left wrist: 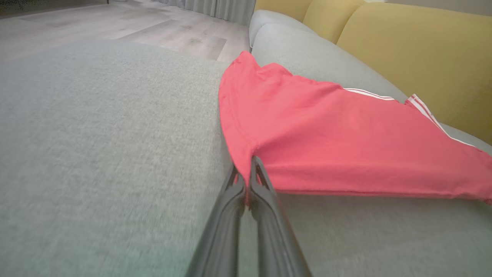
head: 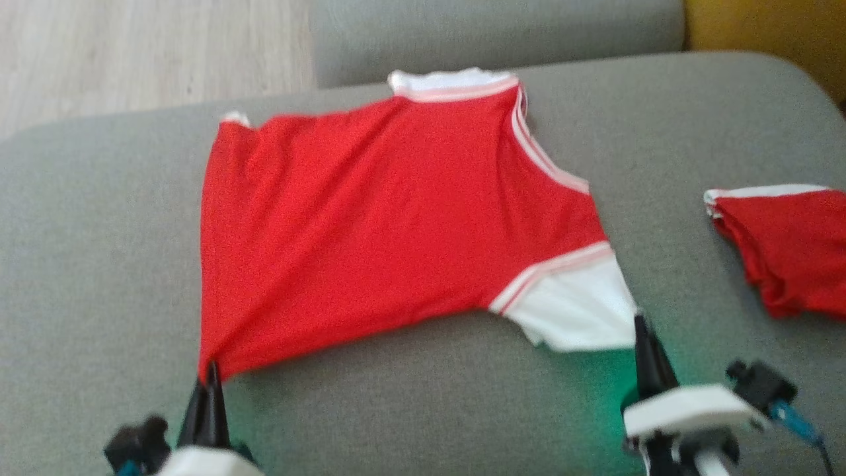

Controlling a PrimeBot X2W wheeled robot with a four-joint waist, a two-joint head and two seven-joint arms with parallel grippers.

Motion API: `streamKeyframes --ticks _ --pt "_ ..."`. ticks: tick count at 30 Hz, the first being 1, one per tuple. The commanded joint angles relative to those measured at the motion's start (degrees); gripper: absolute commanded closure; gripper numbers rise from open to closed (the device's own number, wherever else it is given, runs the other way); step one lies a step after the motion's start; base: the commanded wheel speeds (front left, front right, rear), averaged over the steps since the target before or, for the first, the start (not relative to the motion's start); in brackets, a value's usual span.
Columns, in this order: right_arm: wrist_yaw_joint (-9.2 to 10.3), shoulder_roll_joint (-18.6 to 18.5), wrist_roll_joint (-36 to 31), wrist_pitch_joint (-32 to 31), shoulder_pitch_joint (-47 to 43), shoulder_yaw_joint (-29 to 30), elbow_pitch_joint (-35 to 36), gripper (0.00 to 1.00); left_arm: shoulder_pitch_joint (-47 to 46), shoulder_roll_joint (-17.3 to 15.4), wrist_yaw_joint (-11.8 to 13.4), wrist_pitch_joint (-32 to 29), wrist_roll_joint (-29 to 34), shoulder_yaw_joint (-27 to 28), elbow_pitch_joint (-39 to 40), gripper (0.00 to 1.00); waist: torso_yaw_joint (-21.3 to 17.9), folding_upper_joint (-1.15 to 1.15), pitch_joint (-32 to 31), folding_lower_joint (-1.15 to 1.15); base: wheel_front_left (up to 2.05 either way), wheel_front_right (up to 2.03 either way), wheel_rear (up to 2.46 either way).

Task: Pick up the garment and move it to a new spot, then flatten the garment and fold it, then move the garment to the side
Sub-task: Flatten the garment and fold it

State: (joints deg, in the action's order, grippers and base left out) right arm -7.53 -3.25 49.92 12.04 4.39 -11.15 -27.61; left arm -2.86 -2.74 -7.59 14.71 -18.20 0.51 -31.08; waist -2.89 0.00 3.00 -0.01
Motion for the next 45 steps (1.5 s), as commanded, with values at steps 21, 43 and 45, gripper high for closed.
streamKeyframes --ticks 21,43,45 --pt "0.04 0.08 -1.79 -5.41 8.25 2.85 12.34 1.00 -6.45 -0.14 0.10 0.29 -0.22 -3.21 8.91 1.00 3.43 0.00 2.32 0.01 0.00 0.00 0.00" --pt "0.04 0.03 -30.91 2.93 38.20 9.73 -17.63 0.00 -23.42 -0.14 0.65 0.29 4.80 0.11 0.29 0.00 6.98 0.00 14.13 0.01 0.00 0.00 0.00" --pt "0.04 0.10 -34.49 2.94 35.44 10.02 -15.74 0.00 -21.61 -0.14 0.60 0.29 3.72 -0.11 0.51 0.00 6.74 0.00 14.01 0.01 0.00 0.00 0.00"
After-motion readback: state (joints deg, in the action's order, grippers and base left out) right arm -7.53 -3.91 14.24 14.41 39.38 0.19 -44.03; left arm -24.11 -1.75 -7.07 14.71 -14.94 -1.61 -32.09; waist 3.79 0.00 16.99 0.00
